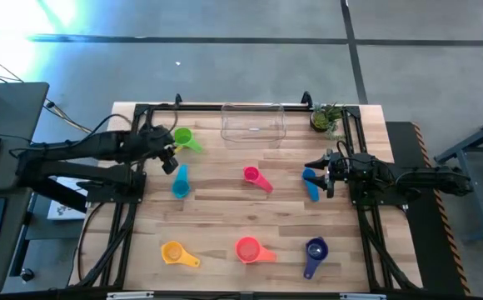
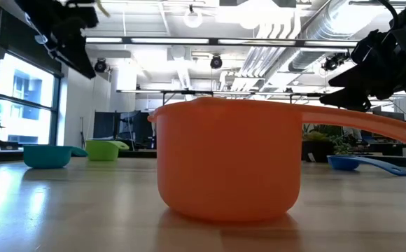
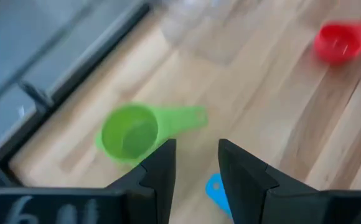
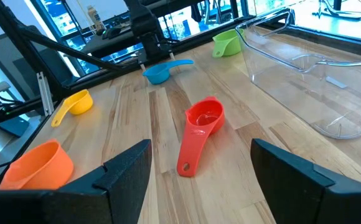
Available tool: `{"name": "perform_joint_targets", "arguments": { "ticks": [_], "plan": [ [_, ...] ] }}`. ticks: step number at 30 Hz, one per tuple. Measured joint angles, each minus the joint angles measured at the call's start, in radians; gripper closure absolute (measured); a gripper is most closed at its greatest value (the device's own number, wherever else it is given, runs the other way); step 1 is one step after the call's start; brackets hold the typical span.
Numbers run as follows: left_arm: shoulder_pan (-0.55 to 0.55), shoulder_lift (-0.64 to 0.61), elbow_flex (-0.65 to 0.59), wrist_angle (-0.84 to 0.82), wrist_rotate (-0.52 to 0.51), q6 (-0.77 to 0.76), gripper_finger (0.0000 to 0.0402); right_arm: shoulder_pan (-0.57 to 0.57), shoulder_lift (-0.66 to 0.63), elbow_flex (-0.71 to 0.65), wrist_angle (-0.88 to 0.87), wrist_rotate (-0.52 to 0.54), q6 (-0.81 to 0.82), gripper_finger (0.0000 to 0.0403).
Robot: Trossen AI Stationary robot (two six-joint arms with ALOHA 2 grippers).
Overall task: Nest measuring cups in basket
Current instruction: Stack the green measuring cup on the orange measuring cup
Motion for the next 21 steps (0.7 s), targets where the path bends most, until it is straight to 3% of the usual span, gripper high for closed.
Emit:
{"name": "perform_joint_targets", "arguments": {
  "ticks": [5,21],
  "plan": [
    [0.104,0.115,0.033,-0.030,0.107,0.068,0.0291,0.000,0.000,0.000,0.000,0.000,0.000,0.0137],
    [0.350,0.313,0.038,-0.017,0.217,0.408,0.0290,0.000,0.000,0.000,0.000,0.000,0.000,0.0137]
  ]
}}
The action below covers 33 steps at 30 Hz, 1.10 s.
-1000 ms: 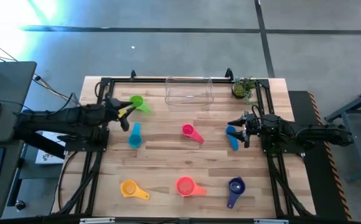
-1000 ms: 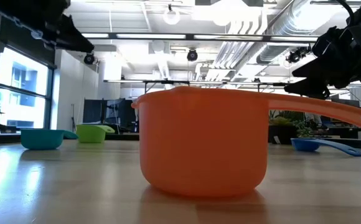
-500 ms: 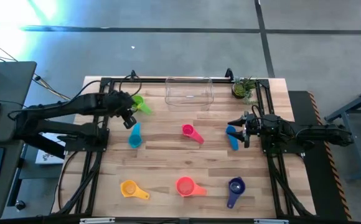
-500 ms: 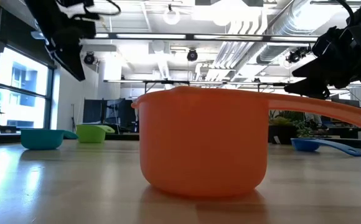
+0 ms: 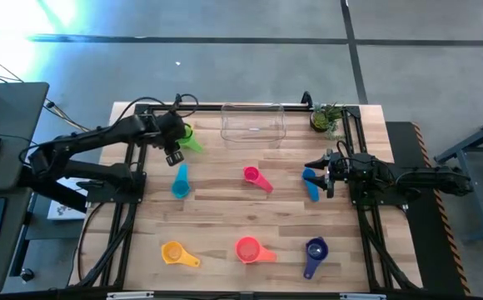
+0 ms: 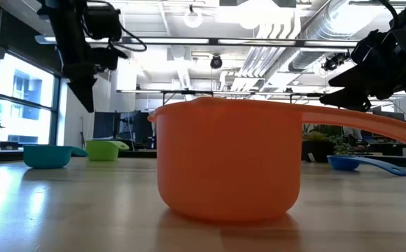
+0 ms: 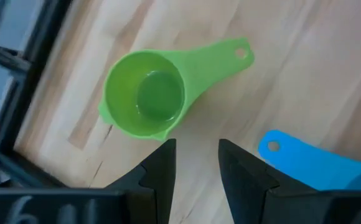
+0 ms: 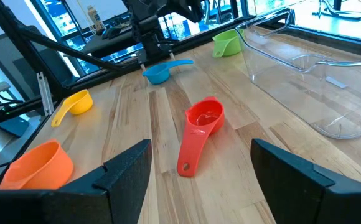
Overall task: Nest measuring cups in basket
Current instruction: Stack the green measuring cup on the orange measuring cup
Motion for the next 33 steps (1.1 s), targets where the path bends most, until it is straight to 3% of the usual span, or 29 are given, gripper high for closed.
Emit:
{"name": "perform_joint_targets", "arguments": {
  "ticks": [11,18,33],
  "plan": [
    [0.097,0.080,0.000,0.002,0.139,0.332,0.0207,0.000,0.000,0.000,0.000,0.000,0.000,0.0137],
    [0.104,0.106,-0.004,0.033,0.148,0.479,0.0190,0.000,0.000,0.000,0.000,0.000,0.000,0.0137],
    [0.143,0.271,-0.008,0.122,0.145,0.492,0.0190,0.000,0.000,0.000,0.000,0.000,0.000,0.0137]
  ]
}}
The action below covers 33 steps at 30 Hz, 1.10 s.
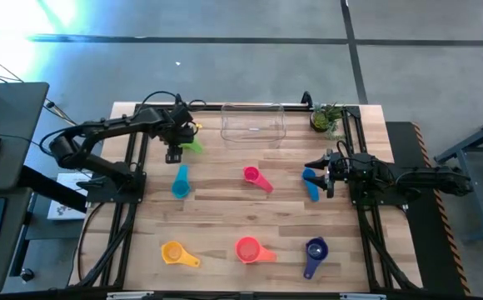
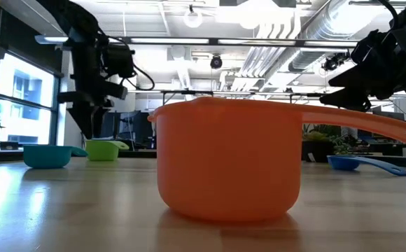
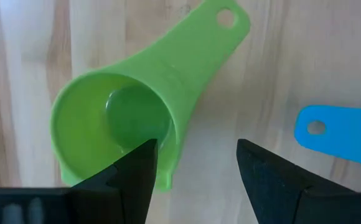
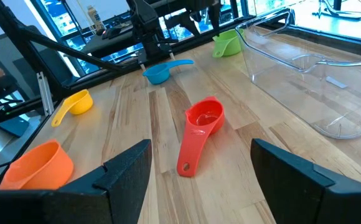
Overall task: Nest measuring cups in basket
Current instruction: Stack the green measuring cup on the orange measuring cup
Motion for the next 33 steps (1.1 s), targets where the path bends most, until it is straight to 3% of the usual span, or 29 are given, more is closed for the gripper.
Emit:
{"name": "perform_joint_targets", "arguments": {
  "ticks": [11,27,33],
  "plan": [
    [0.000,0.092,0.000,0.064,-0.005,0.000,0.0207,0.000,0.000,0.000,0.000,0.000,0.000,0.0137],
    [0.000,0.102,0.000,0.068,0.007,-0.019,0.0371,0.000,0.000,0.000,0.000,0.000,0.000,0.0137],
    [0.000,0.100,0.001,0.069,0.007,-0.044,0.0390,0.000,0.000,0.000,0.000,0.000,0.000,0.0137]
  ]
}}
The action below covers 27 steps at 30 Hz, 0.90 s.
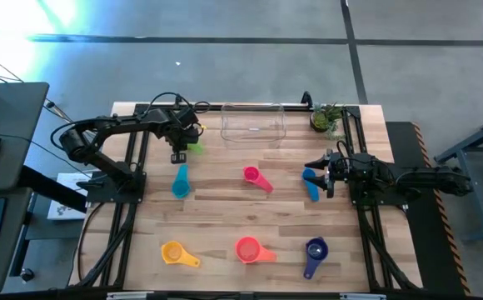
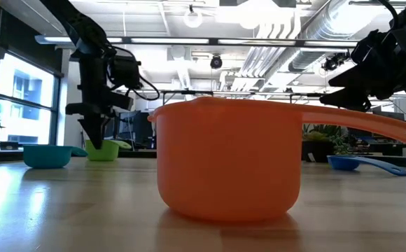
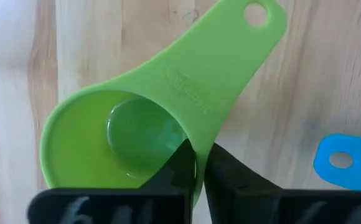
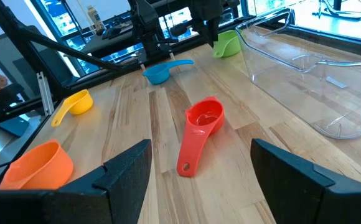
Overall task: Nest measuring cups in basket
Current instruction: Stack the green measuring cup on the orange measuring cup
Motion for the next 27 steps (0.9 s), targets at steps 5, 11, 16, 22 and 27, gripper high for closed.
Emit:
{"name": "perform_joint_targets", "arguments": {
  "ticks": [5,11,16,22,27],
  "plan": [
    [-0.010,-0.028,0.000,-0.048,0.025,-0.068,0.0385,0.000,0.000,0.000,0.000,0.000,0.000,0.0137],
    [-0.081,-0.128,0.019,-0.133,0.071,-0.205,0.0394,0.000,0.000,0.000,0.000,0.000,0.000,0.0137],
    [-0.179,-0.208,0.089,-0.219,0.057,-0.326,0.0386,0.000,0.000,0.000,0.000,0.000,0.000,0.0137],
    [-0.309,-0.256,0.186,-0.282,0.047,-0.476,0.0391,0.000,0.000,0.000,0.000,0.000,0.000,0.0137],
    [-0.427,-0.262,0.256,-0.323,0.025,-0.601,0.0390,0.000,0.000,0.000,0.000,0.000,0.000,0.0137]
  ]
}}
